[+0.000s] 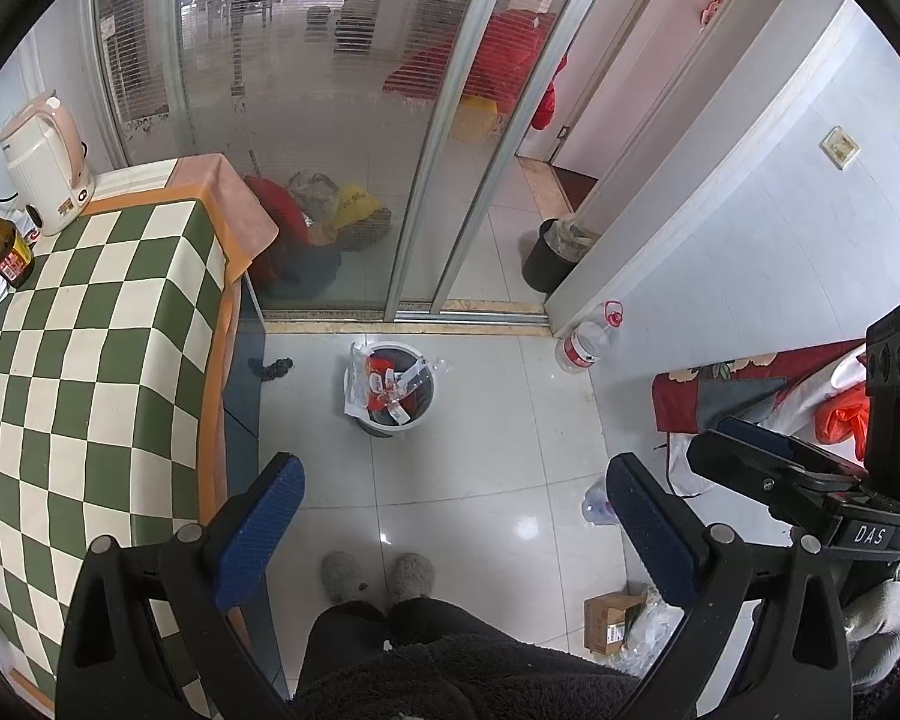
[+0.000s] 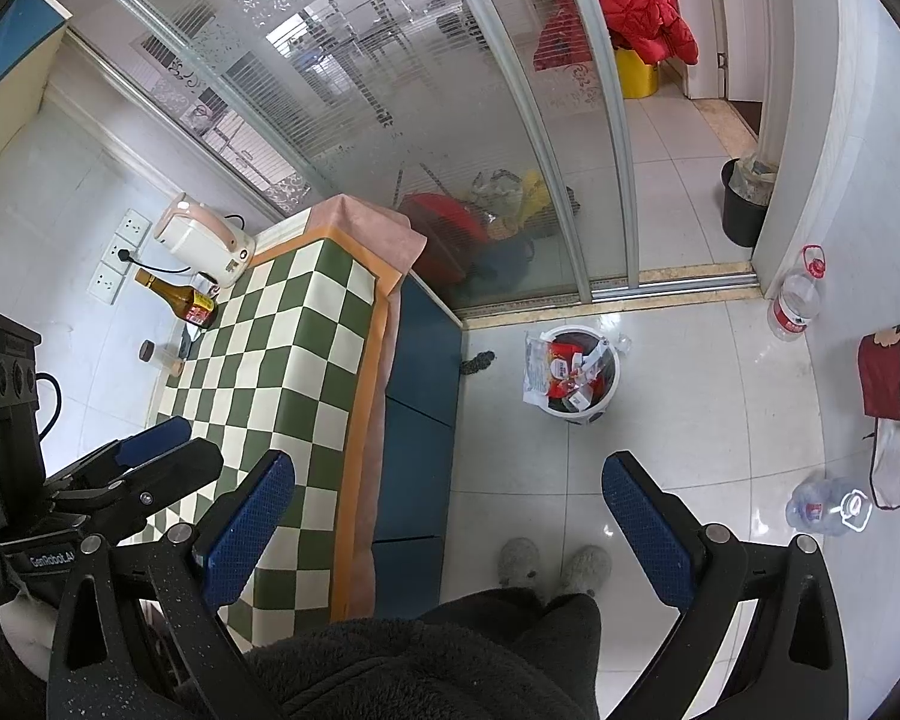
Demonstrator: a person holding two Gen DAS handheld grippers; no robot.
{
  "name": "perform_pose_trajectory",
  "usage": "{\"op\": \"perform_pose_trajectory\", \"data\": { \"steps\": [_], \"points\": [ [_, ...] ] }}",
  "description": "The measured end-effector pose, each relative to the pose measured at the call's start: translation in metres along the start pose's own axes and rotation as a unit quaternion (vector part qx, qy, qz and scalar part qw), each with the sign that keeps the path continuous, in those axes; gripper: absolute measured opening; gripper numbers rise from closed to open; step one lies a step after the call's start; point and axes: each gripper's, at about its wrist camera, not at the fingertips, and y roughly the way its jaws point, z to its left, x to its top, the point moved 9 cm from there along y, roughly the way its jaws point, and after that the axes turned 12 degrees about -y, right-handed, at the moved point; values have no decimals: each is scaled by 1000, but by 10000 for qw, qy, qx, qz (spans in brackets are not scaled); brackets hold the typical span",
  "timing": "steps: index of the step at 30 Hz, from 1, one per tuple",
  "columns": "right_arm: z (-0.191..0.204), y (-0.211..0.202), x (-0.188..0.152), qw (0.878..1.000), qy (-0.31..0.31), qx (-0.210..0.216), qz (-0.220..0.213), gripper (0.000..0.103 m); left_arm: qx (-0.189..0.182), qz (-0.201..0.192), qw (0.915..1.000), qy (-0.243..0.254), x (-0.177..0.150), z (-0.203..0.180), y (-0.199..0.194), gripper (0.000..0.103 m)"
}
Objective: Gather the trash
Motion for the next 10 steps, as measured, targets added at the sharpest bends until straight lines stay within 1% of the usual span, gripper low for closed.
{"op": "perform_pose_trajectory", "data": {
  "steps": [10],
  "points": [
    [-2, -1, -1, 10000, 6, 10, 5, 103, 56, -41, 10000, -3, 0, -4, 1, 103]
  ]
}}
